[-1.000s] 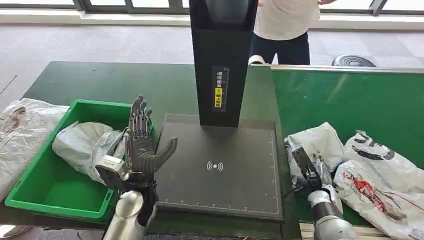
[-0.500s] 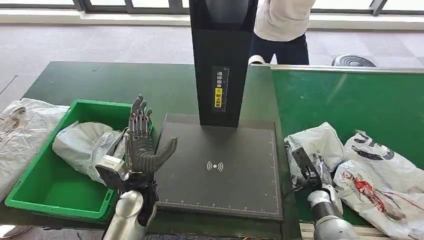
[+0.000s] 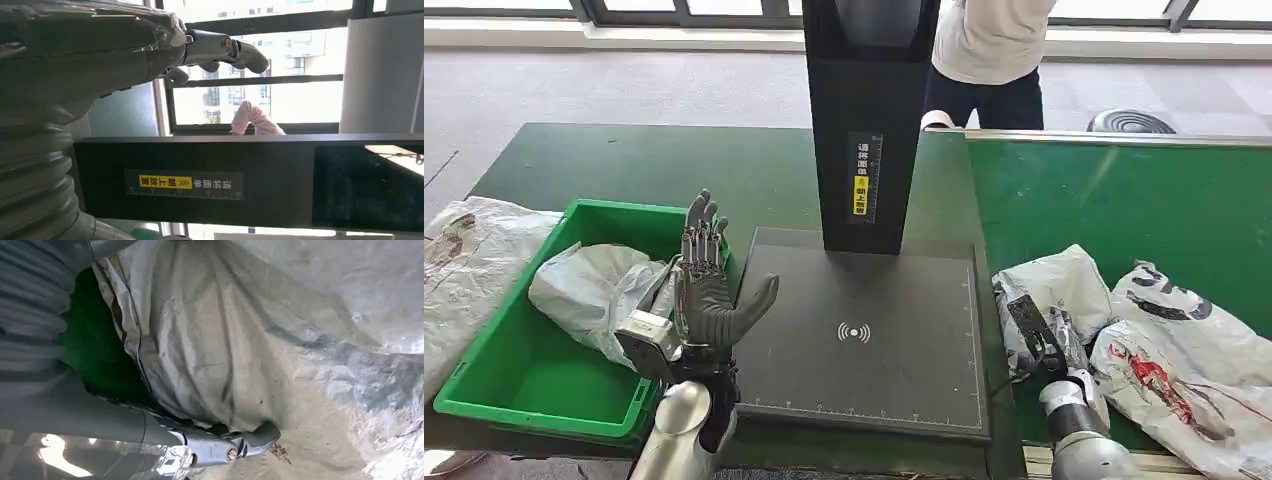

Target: Moved the parcel from conveyor to table for the left to box.

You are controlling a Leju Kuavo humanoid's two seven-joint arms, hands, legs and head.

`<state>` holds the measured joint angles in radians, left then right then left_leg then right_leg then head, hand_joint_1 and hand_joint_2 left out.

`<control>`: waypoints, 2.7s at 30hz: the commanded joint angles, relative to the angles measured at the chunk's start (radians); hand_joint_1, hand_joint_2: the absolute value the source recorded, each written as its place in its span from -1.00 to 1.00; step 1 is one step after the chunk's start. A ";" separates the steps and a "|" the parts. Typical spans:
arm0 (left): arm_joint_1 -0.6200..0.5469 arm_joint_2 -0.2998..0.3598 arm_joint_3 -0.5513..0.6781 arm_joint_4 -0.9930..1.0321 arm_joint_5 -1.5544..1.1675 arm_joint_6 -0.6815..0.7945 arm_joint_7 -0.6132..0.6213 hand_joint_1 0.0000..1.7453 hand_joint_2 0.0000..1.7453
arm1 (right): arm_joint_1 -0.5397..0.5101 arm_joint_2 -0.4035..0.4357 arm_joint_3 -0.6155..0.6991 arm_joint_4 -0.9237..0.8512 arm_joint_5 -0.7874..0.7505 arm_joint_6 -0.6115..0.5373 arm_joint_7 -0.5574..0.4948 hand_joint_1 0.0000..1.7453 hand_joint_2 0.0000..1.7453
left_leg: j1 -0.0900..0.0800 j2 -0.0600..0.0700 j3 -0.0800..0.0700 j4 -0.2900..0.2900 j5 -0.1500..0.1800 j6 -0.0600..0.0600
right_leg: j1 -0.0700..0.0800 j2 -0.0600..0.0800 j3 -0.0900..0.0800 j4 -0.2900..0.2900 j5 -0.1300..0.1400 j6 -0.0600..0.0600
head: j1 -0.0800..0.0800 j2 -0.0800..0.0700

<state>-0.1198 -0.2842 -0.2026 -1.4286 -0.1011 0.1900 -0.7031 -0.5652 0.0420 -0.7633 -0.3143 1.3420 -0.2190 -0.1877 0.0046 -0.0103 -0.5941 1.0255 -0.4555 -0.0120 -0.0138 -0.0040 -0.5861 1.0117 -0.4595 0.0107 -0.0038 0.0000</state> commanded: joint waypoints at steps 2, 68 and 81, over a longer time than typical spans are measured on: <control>0.070 -0.033 -0.031 0.026 0.004 0.002 0.005 -1.00 1.00 | -0.002 -0.009 0.015 0.054 0.001 0.006 0.009 -1.00 1.00 | 0.000 0.002 0.003 -0.003 0.000 0.000 | 0.000 0.001 0.002 -0.003 0.000 0.000 | 0.000 0.000; 0.070 -0.033 -0.031 0.026 0.004 0.002 0.005 -1.00 1.00 | -0.002 -0.009 0.015 0.054 0.001 0.006 0.009 -1.00 1.00 | 0.000 0.002 0.003 -0.003 0.000 0.000 | 0.000 0.001 0.002 -0.003 0.001 0.000 | 0.000 0.000; 0.070 -0.033 -0.031 0.026 0.004 0.002 0.005 -1.00 1.00 | -0.002 -0.009 0.015 0.054 0.001 0.006 0.009 -1.00 1.00 | 0.000 0.001 0.002 -0.001 0.000 0.000 | 0.000 0.001 0.002 -0.002 0.000 0.000 | 0.000 0.000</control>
<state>-0.1200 -0.2842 -0.2037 -1.4286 -0.1011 0.1900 -0.7034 -0.5653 0.0420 -0.7622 -0.3140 1.3420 -0.2190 -0.1877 0.0046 -0.0103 -0.5941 1.0255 -0.4555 -0.0120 -0.0138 -0.0041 -0.5861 1.0117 -0.4596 0.0107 -0.0038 0.0000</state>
